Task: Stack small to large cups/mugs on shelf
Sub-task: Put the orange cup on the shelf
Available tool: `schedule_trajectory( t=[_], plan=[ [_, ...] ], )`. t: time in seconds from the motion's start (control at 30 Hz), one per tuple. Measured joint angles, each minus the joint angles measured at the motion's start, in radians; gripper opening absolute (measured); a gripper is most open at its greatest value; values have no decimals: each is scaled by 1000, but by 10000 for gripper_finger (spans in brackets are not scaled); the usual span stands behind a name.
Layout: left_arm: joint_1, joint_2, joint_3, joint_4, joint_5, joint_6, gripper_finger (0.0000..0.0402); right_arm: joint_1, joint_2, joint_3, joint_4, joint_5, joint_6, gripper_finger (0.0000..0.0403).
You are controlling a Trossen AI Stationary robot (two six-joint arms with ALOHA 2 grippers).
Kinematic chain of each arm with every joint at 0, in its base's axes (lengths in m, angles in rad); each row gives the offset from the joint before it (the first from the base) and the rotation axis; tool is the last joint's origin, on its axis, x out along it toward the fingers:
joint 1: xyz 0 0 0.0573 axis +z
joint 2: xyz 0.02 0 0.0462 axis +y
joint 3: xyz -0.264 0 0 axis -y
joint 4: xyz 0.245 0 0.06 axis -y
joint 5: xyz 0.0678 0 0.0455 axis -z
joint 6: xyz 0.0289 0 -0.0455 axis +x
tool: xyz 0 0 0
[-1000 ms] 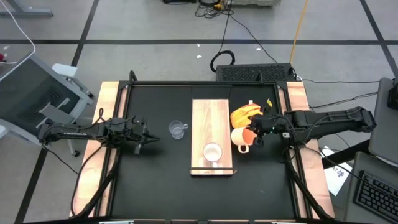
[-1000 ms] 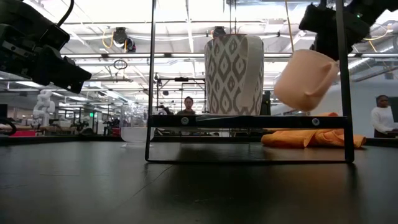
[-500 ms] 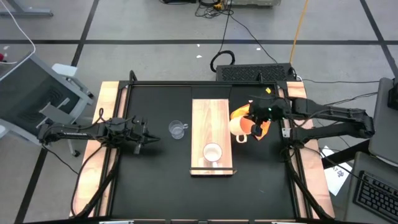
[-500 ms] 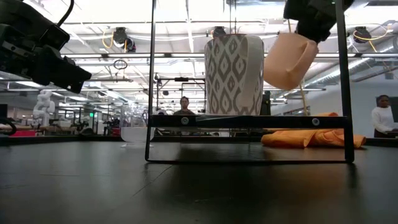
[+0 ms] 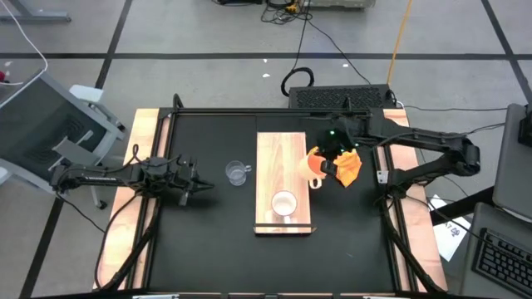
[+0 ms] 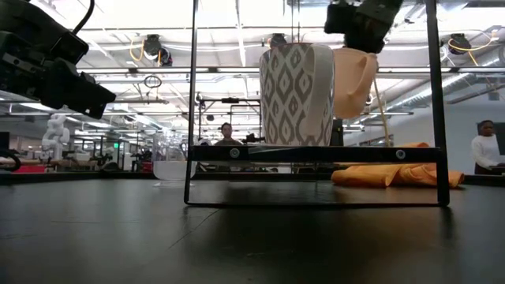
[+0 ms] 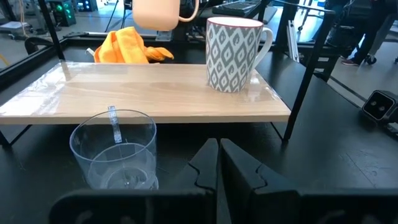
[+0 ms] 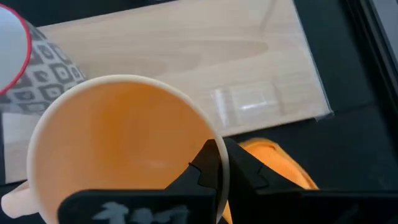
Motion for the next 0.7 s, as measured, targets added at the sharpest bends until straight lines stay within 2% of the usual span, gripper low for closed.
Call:
schedule_trajectory(
  t=[0.7],
  plan=[
    [0,0,0,-1,0,-1,21,0,269,243,-108,-1,-41,0]
  ],
)
